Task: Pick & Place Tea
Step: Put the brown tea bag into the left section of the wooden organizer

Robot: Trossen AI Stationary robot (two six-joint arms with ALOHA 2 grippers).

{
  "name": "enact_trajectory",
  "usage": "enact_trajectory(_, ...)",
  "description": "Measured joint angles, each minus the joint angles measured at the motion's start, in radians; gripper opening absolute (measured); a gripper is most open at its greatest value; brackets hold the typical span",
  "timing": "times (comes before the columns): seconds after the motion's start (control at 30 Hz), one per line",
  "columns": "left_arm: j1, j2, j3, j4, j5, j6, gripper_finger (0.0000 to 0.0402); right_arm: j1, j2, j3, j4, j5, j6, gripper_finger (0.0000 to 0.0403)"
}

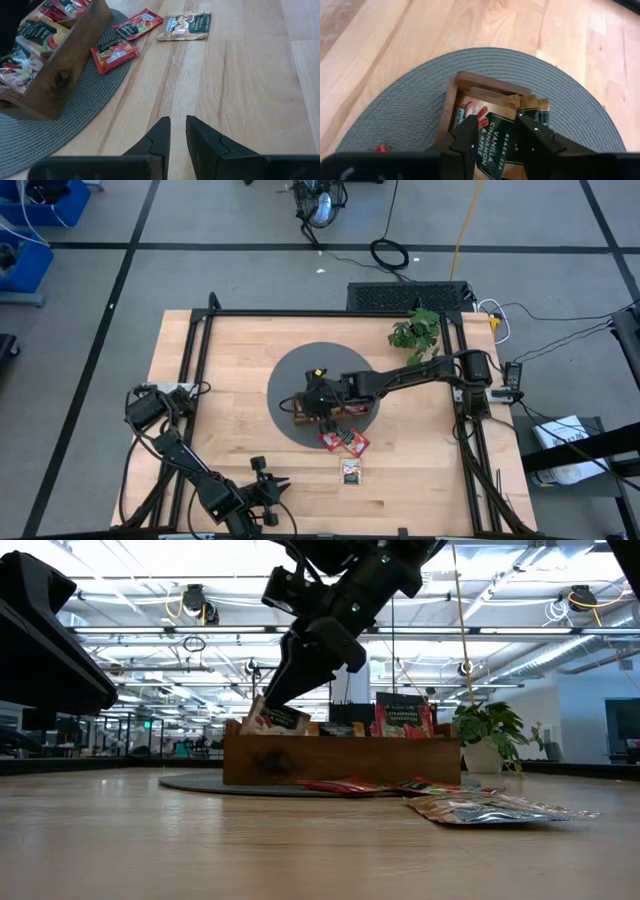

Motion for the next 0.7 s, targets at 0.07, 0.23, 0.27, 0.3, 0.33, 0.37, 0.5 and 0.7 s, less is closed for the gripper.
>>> enact_trajectory(0.07, 0.000, 0.000, 0.000, 0.000, 0.000, 0.000, 0.0067, -0.004, 0.000, 0.000, -0.005, -0.019, -0.006, 0.0103)
enact_trajectory(0.23, 0.000, 0.000, 0.000, -0.001, 0.000, 0.001, 0.0067, -0.009, 0.000, 0.000, -0.005, -0.024, -0.023, 0.0043)
enact_trajectory(0.27, 0.000, 0.000, 0.000, -0.001, 0.000, 0.001, 0.0067, -0.009, 0.000, 0.000, -0.005, -0.024, -0.029, 0.0027)
enact_trajectory(0.3, 0.000, 0.000, 0.000, -0.001, 0.000, 0.001, 0.0067, -0.009, 0.000, 0.000, -0.005, -0.024, -0.037, 0.0014)
enact_trajectory(0.33, 0.000, 0.000, 0.000, -0.001, 0.000, 0.001, 0.0067, -0.009, 0.000, 0.000, -0.006, -0.024, -0.040, 0.0007)
enact_trajectory(0.37, 0.000, 0.000, 0.000, -0.001, 0.000, 0.001, 0.0067, -0.009, 0.000, 0.000, -0.006, -0.024, -0.041, 0.0006)
enact_trajectory(0.5, 0.000, 0.000, 0.000, -0.002, 0.000, 0.001, 0.0067, -0.009, 0.000, 0.000, -0.010, -0.023, -0.063, 0.0003)
enact_trajectory(0.7, 0.000, 0.000, 0.000, -0.007, -0.001, 0.001, 0.0067, -0.006, 0.002, 0.103, -0.171, 0.033, -0.109, 0.0001)
